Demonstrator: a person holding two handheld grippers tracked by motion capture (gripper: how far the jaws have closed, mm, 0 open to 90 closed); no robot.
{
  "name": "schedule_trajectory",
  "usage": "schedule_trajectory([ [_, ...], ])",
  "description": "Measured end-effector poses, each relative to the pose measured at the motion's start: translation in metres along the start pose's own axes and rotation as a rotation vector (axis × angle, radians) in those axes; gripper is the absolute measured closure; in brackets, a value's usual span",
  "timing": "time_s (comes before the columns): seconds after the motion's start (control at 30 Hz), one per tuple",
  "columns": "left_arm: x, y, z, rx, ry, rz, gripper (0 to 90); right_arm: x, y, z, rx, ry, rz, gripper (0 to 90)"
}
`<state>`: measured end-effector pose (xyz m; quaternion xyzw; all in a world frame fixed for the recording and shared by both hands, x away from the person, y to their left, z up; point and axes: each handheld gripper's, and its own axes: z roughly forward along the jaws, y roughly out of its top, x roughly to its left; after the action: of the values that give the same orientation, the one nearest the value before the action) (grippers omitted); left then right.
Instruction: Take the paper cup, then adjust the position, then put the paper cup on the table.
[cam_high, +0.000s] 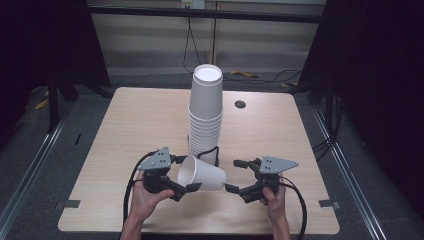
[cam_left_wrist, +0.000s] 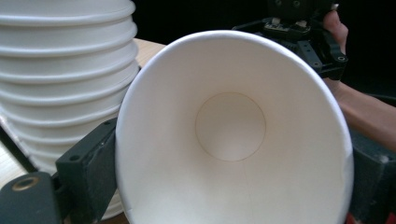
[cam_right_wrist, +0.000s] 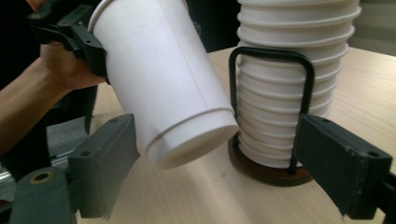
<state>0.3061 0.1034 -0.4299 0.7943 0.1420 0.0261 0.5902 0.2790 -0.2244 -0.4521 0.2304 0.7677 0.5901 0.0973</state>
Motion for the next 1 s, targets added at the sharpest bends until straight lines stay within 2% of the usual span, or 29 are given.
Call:
schedule_trajectory([
  [0.13, 0.003, -0.001, -0.007, 0.011, 0.019, -0.010, 9.2, -0.001, -0.002, -0.002, -0.029, -0.026, 0.007, 13.3],
  [0.17, 0.004, -0.001, -0.009, 0.016, 0.024, -0.011, 9.2, -0.001, -0.005, -0.006, -0.064, -0.071, 0.017, 13.3],
  [0.27, 0.008, 0.000, -0.015, 0.031, 0.037, -0.013, 9.2, -0.002, -0.008, -0.009, -0.067, -0.134, 0.022, 13.2],
  [0.3, 0.008, 0.000, -0.015, 0.031, 0.037, -0.013, 9.2, -0.002, -0.008, -0.009, -0.067, -0.134, 0.022, 13.2],
  [0.33, 0.009, 0.000, -0.016, 0.034, 0.043, -0.009, 9.2, -0.002, -0.008, -0.011, -0.067, -0.157, 0.022, 13.3],
  [0.37, 0.009, 0.000, -0.017, 0.038, 0.045, -0.013, 9.2, -0.003, -0.010, -0.013, -0.091, -0.182, 0.028, 13.3],
  [0.43, 0.012, 0.000, -0.020, 0.045, 0.053, -0.019, 9.2, -0.004, -0.011, -0.014, -0.104, -0.194, 0.035, 13.3],
  [0.47, 0.013, 0.000, -0.021, 0.050, 0.057, -0.020, 9.2, -0.005, -0.013, -0.016, -0.110, -0.212, 0.038, 13.3],
  [0.5, 0.015, 0.000, -0.022, 0.061, 0.064, -0.017, 9.2, -0.007, -0.015, -0.018, -0.122, -0.256, 0.044, 13.3],
  [0.53, 0.016, 0.000, -0.023, 0.066, 0.071, -0.021, 9.2, -0.007, -0.015, -0.018, -0.122, -0.256, 0.044, 13.3],
  [0.57, 0.018, 0.000, -0.024, 0.067, 0.074, -0.025, 9.2, -0.008, -0.018, -0.019, -0.124, -0.297, 0.049, 13.2],
  [0.63, 0.020, 0.000, -0.027, 0.070, 0.074, -0.031, 9.2, -0.009, -0.021, -0.020, -0.126, -0.331, 0.058, 13.3],
  [0.67, 0.021, 0.000, -0.029, 0.074, 0.077, -0.031, 9.2, -0.009, -0.021, -0.020, -0.126, -0.331, 0.058, 13.3],
  [0.7, 0.022, -0.001, -0.030, 0.075, 0.083, -0.035, 9.2, -0.008, -0.024, -0.020, -0.122, -0.369, 0.052, 13.2],
  [0.73, 0.023, -0.001, -0.032, 0.085, 0.089, -0.036, 9.2, -0.008, -0.024, -0.020, -0.122, -0.369, 0.052, 13.2],
  [0.77, 0.026, -0.002, -0.036, 0.106, 0.102, -0.042, 9.2, -0.008, -0.028, -0.019, -0.136, -0.417, 0.043, 13.3],
  [0.8, 0.026, -0.002, -0.036, 0.106, 0.102, -0.042, 9.2, -0.008, -0.028, -0.019, -0.136, -0.417, 0.043, 13.3],
  [0.87, 0.028, -0.001, -0.040, 0.125, 0.116, -0.048, 9.2, -0.009, -0.033, -0.020, -0.151, -0.473, 0.035, 13.3],
  [1.0, 0.029, 0.000, -0.044, 0.139, 0.112, -0.042, 9.2, -0.010, -0.039, -0.020, -0.165, -0.525, 0.033, 13.3],
])
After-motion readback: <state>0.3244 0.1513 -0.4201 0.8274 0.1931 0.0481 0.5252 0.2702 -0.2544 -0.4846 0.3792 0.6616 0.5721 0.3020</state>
